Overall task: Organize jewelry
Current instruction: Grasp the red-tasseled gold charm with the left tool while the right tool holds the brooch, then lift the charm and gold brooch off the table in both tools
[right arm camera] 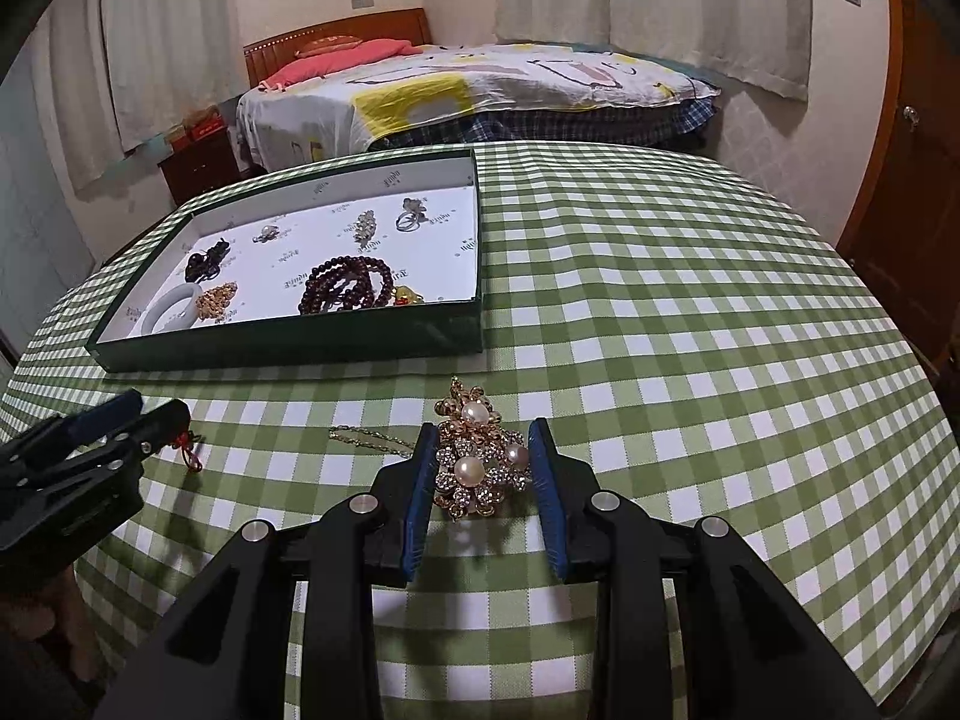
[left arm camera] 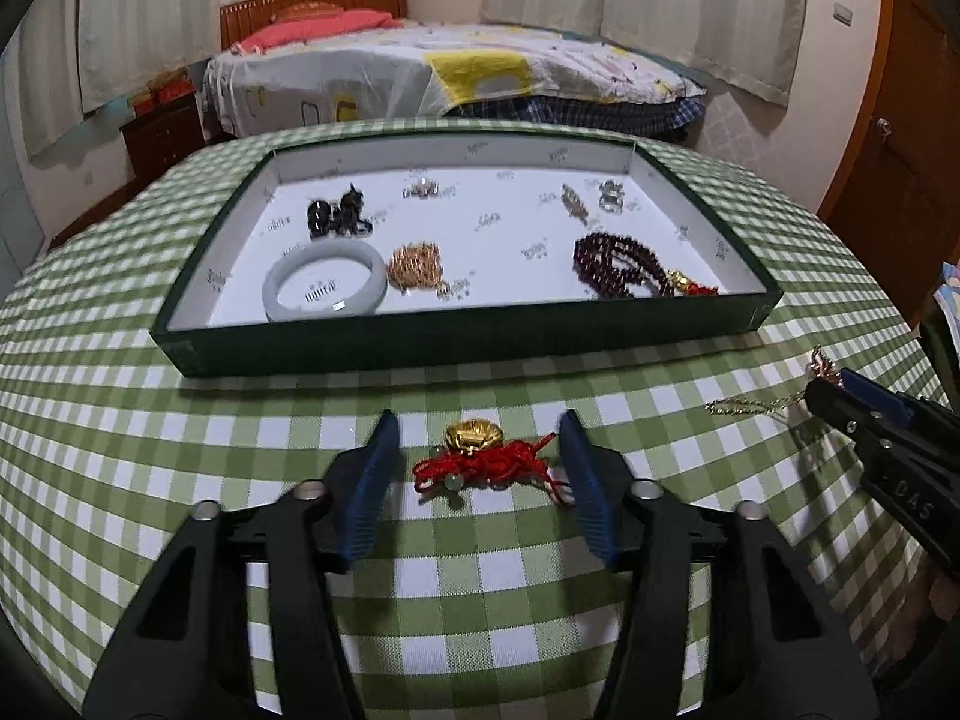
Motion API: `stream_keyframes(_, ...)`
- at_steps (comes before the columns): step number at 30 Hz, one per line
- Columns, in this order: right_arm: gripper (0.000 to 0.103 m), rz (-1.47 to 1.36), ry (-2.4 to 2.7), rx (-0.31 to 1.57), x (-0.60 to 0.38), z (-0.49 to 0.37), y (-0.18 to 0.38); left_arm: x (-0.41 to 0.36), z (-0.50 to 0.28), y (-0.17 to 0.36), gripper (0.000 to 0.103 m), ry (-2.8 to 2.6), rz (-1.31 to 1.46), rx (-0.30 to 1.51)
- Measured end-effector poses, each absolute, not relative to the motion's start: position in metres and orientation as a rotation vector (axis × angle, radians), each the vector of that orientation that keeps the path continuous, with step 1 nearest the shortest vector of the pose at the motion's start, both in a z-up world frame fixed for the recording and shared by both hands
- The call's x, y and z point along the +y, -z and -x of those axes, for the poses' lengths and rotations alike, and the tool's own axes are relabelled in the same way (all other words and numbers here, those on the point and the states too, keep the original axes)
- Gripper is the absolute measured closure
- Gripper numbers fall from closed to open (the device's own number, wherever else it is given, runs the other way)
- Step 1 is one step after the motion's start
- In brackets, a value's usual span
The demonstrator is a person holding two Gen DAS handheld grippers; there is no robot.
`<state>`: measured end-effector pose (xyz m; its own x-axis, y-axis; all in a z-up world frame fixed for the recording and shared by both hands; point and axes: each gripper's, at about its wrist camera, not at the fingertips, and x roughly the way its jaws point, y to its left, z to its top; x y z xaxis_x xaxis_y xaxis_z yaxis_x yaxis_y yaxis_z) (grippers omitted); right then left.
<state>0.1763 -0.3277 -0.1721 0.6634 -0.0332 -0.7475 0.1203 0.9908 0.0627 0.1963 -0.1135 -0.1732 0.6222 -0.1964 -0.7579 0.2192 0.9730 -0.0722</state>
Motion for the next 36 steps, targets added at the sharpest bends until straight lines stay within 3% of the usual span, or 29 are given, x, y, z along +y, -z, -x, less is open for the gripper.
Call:
stream_keyframes(12,0.072,-0.108,0.082,0.830,-0.325,-0.173,0.169,-0.109,-0.196,0.174,0.087,0.279,0.004,0.877)
stream_keyframes(36,0.072,-0.107,0.072,0.823,-0.322,-0.172,0.168,-0.101,-0.191,0.168,0.091,0.286,0.007,0.853)
